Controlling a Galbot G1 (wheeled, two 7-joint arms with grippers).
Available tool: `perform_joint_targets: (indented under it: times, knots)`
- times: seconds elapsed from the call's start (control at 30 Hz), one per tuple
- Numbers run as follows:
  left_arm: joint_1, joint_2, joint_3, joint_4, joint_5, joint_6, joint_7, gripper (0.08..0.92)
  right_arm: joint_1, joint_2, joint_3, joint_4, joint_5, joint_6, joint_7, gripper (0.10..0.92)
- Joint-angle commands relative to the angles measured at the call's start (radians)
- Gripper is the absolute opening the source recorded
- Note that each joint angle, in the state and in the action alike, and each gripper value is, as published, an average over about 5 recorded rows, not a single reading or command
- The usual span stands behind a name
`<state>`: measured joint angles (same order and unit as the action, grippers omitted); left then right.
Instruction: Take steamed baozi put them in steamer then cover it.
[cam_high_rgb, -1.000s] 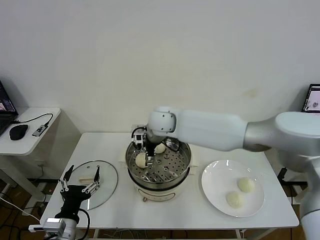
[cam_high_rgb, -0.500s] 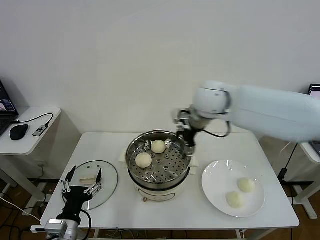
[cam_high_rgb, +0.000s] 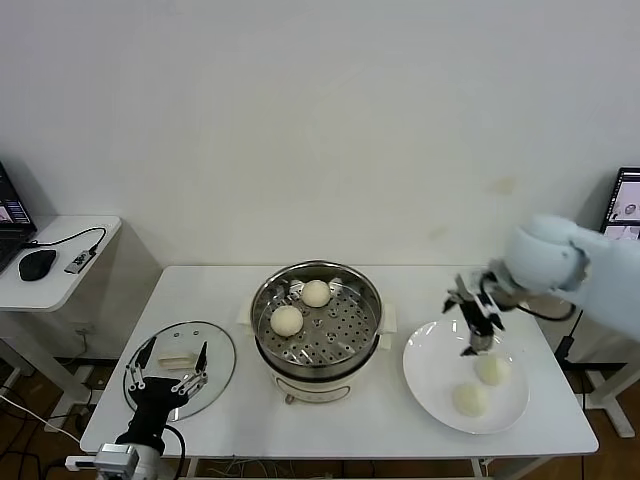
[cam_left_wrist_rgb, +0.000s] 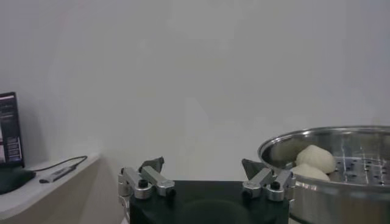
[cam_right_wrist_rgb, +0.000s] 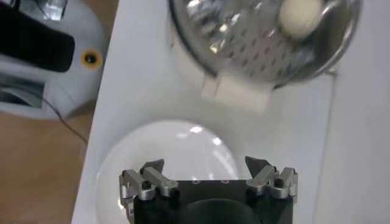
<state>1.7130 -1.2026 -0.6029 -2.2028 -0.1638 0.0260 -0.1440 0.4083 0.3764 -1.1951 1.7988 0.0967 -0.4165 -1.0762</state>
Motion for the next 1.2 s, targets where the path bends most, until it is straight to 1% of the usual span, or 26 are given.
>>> perform_joint_targets:
  times: [0.03, 0.33, 0.9, 1.2]
  knots:
    - [0.006, -0.006, 0.002, 0.004, 0.011, 0.001, 0.002, 0.823, -0.564, -0.129, 0.384, -0.013, -0.181, 0.064, 0.031, 0.823]
    - [0.015, -0.014, 0.001, 0.004, 0.021, -0.002, 0.003, 0.823, -0.714, -0.048, 0.488, -0.074, -0.217, 0.065, 0.082, 0.823]
    - [0.019, -0.016, -0.010, 0.009, 0.022, -0.017, 0.003, 0.823, -0.742, 0.074, 0.505, -0.202, -0.265, 0.076, 0.129, 0.819]
    - [0.014, -0.016, -0.013, 0.015, 0.021, -0.017, 0.003, 0.823, -0.736, 0.100, 0.500, -0.218, -0.263, 0.067, 0.132, 0.756]
